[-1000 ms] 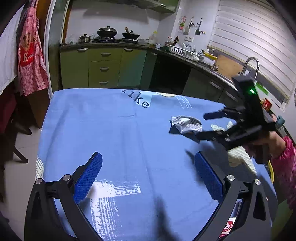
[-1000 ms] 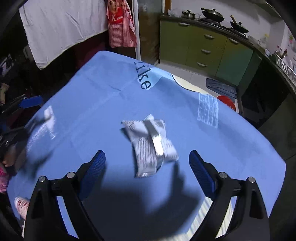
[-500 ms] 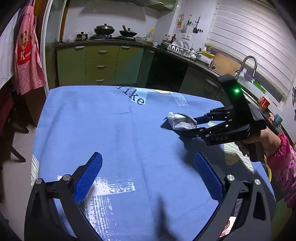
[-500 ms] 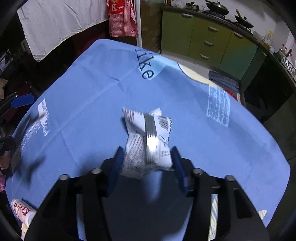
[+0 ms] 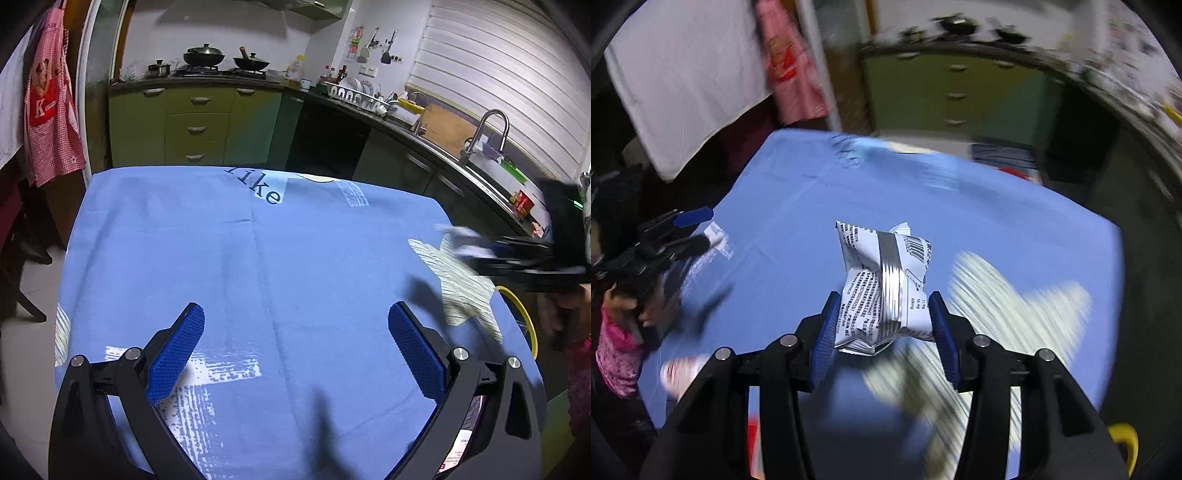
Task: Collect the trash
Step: 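Carry the foil wrapper over the bin and open the right tool, then grasp the red-and-white milk carton with the left tool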
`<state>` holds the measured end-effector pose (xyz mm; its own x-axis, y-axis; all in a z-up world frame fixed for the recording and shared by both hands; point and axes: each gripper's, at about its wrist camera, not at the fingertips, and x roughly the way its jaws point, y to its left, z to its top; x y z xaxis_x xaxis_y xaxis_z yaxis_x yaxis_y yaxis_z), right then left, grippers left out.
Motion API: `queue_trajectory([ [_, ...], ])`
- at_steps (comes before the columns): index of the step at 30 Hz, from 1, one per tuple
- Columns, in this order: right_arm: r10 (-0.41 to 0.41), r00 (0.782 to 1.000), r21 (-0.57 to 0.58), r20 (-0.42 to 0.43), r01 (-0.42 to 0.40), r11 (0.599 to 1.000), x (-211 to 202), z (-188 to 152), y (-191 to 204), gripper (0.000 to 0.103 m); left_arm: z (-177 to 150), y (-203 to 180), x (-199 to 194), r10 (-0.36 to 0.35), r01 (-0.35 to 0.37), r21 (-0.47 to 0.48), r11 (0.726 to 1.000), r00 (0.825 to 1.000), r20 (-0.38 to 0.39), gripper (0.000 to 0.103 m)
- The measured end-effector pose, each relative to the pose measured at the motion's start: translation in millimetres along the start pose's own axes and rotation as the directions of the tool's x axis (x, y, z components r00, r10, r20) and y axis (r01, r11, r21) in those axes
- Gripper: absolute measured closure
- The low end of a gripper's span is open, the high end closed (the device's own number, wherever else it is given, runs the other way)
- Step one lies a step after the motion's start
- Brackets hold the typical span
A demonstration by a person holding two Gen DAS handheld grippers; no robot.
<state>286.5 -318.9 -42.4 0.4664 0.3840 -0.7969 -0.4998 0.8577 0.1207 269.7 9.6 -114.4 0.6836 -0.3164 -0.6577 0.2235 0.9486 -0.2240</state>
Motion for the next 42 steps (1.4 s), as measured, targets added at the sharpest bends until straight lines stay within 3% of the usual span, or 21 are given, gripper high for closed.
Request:
queue_trajectory([
  [5,-0.184,0.983,0.218,0.015,0.176,0.960,-92.1,-79.3,-60.0,0.056,-1.2,-6.3,-4.4,-0.010,0.009,0.021,1.000,1.000,0.011,0.005],
  [10,-0.359,0.928,0.411,-0.097,0.366,0.835,-138.1,-159.4,-125.1,0.056,-4.8,-10.0,-4.1,-0.010,0.010,0.033,0.999,1.000,0.005,0.005],
  [14,-0.415,0.891,0.500,-0.183,0.448,0.741,-142.9,-202.1,-164.1,0.056,-7.3,-12.8,-2.4,-0.009,0.009,0.043,0.999,1.000,-0.003,0.005],
  [19,-0.415,0.879,0.544,-0.233,0.472,0.694,-131.8,-225.7,-193.4,0.054,-6.9,-14.8,-0.6,-0.010,0.011,0.049,0.999,1.000,-0.009,0.005],
  [22,-0.431,0.865,0.560,-0.257,0.496,0.663,-126.6,-233.1,-199.5,0.042,-5.5,-14.7,-1.1,-0.016,0.016,0.049,0.999,1.000,-0.008,0.005],
  [26,-0.434,0.878,0.594,-0.200,0.461,0.659,-138.7,-242.0,-181.1,0.041,-5.6,-16.5,-1.1,-0.031,0.031,0.054,0.998,0.999,-0.013,0.005],
  [30,-0.451,0.876,0.591,-0.169,0.456,0.665,-152.7,-245.6,-155.7,0.040,-6.8,-27.2,-2.3,-0.057,0.059,0.081,0.995,0.998,-0.025,0.005],
  [37,-0.426,0.901,0.600,-0.088,0.389,0.699,-164.3,-245.1,-122.4,0.035,-6.2,-64.3,-20.5,-0.127,0.140,0.159,0.977,0.988,-0.085,0.005],
  [40,-0.418,0.906,0.583,-0.074,0.379,0.718,-163.2,-242.2,-113.6,0.034,-13.2,-90.4,-28.6,-0.175,0.210,0.216,0.953,0.969,-0.172,0.005],
  [42,-0.409,0.910,0.573,-0.065,0.370,0.732,-161.1,-240.1,-110.1,0.033,-20.6,-109.9,-33.6,-0.238,0.301,0.247,0.921,0.937,-0.254,0.005],
])
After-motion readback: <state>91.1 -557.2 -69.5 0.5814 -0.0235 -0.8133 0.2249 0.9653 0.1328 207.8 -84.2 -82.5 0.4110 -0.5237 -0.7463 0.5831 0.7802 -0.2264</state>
